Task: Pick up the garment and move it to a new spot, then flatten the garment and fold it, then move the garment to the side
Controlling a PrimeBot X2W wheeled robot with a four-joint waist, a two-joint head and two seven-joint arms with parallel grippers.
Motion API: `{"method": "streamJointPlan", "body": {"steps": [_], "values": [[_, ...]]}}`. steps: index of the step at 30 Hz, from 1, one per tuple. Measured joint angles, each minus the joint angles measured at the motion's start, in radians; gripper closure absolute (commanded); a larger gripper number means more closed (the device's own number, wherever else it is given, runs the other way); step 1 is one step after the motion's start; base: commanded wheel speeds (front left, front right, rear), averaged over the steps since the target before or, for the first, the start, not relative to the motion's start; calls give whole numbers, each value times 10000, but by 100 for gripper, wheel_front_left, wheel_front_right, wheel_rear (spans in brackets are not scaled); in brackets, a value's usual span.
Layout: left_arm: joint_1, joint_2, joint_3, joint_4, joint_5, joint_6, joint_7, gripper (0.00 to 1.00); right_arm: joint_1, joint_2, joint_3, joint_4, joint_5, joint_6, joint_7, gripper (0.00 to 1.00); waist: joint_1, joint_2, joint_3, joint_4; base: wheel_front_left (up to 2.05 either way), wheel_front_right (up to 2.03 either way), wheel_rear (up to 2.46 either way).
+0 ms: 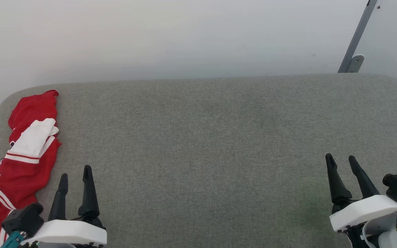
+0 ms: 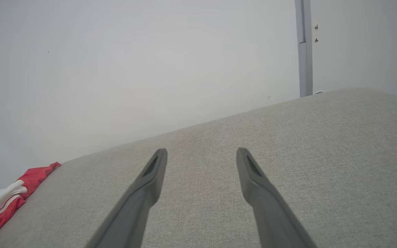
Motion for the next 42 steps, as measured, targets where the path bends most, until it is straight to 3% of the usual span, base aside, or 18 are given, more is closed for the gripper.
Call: {"method": "streamJointPlan", "body": {"steps": [42], "values": [[227, -33, -84, -111, 3177, -305, -823, 0, -57, -282, -23, -142, -3083, 2, -830, 0, 0, 0, -320, 80, 0, 0, 0]]}}
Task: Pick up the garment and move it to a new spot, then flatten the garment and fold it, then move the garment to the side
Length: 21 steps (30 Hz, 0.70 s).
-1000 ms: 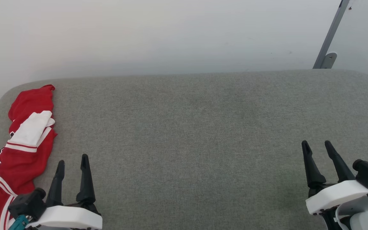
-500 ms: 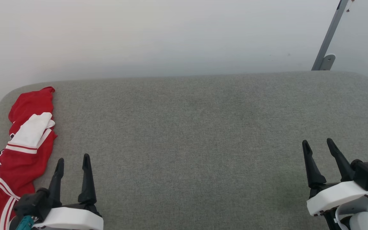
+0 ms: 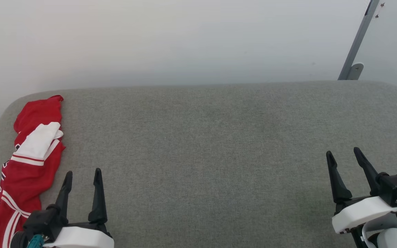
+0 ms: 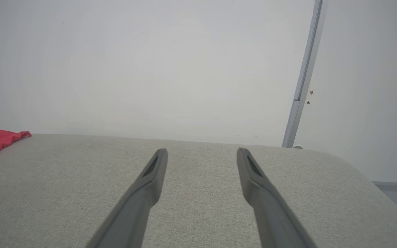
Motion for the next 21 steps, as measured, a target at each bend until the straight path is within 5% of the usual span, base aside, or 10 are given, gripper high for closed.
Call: {"method": "streamJointPlan", "body": {"steps": [21], "values": [[-7, 280, 807, 476, -88, 454, -8, 0, 16, -52, 1041, -176, 247, 2, 113, 0, 0, 0, -370, 1036, 0, 0, 0]]}}
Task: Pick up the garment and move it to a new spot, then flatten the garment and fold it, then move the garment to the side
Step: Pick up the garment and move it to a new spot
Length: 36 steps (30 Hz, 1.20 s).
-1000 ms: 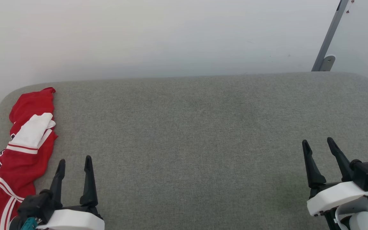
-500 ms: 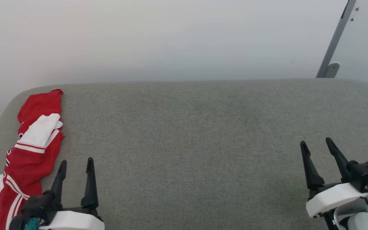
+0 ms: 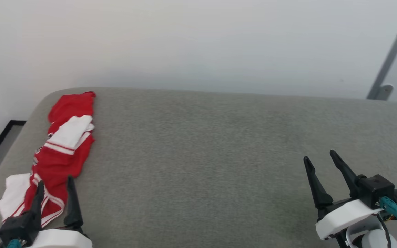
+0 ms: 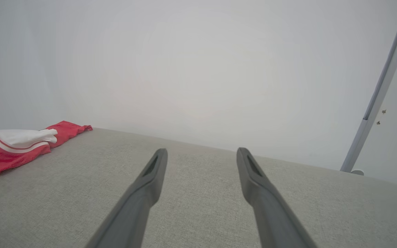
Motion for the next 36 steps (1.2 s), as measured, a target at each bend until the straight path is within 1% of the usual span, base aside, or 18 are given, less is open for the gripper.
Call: {"method": "streamJointPlan", "body": {"steps": [4, 11, 23, 28, 36], "values": [[12, 115, 148, 0, -27, 119, 4, 0, -4, -73, 224, -77, 73, -2, 71, 0, 0, 0, -78, 464, 0, 0, 0], [121, 238, 339, -228, -86, 316, 119, 0, -23, -100, 462, -104, 217, 0, 102, 0, 0, 0, -192, 1486, 0, 0, 0], [296, 376, 533, -568, -336, 518, 360, 0, -143, -54, 905, 56, 401, 0, 65, 0, 0, 0, -274, 3173, 0, 0, 0], [400, 366, 688, -752, -489, 646, 322, 0, -564, -86, 1093, 142, 470, 0, -6, 0, 0, 0, -97, 3467, 0, 0, 0], [402, 347, 727, -821, -614, 736, 278, 0, -860, -163, 1204, 391, 583, 0, -105, 0, 0, 0, 51, 3591, 0, 0, 0]]}}
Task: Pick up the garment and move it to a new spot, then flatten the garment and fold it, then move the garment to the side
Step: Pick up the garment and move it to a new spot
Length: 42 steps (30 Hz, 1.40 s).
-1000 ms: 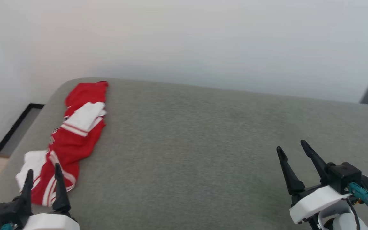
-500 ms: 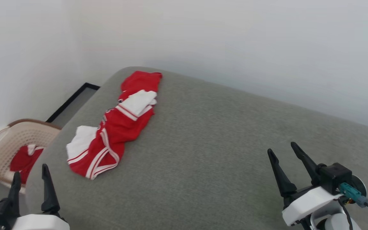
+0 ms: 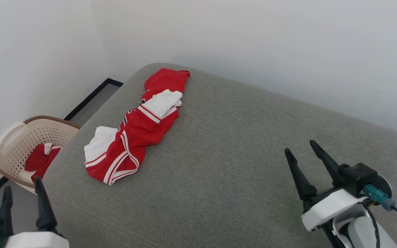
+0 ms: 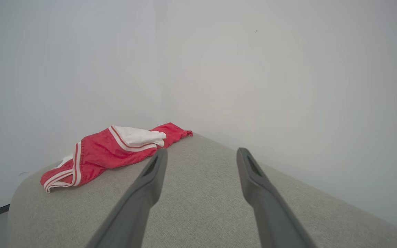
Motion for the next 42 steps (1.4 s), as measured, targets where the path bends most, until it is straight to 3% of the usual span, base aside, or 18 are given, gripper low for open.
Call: {"method": "streamJointPlan", "body": {"steps": [8, 18, 25, 32, 37, 42], "values": [[-822, 305, -196, 468, -61, -174, 284, 0, 52, -77, -529, 56, 0, 0, -92, 0, 0, 0, -19, -35, 0, 0, 0], [-2855, 1057, -715, 2337, -2, -637, 688, 0, 430, -153, -1093, -491, -188, 0, 113, 0, 0, 0, 141, -392, 0, 0, 0], [-5055, 1695, -949, 4953, -437, -1127, 566, 0, 223, -696, -1149, -1407, -238, 0, 673, 0, 0, 0, 1044, -1090, 0, 0, 0], [-6845, 1996, -1271, 7503, -917, -1310, 978, 0, -45, -1204, -1223, -2019, -176, 0, 1028, 0, 0, 0, 2002, -1786, 0, 0, 0], [-7717, 2121, -1417, 8771, -1287, -1325, 1705, 0, -174, -1423, -1279, -2318, -6, 0, 1239, 0, 0, 0, 2584, -2122, 0, 0, 0], [-8589, 2107, -1524, 10197, -1718, -1344, 3179, 0, -325, -1666, -1329, -2663, 111, 0, 1436, 0, 0, -1, 3311, -2482, 0, 0, 0]]}}
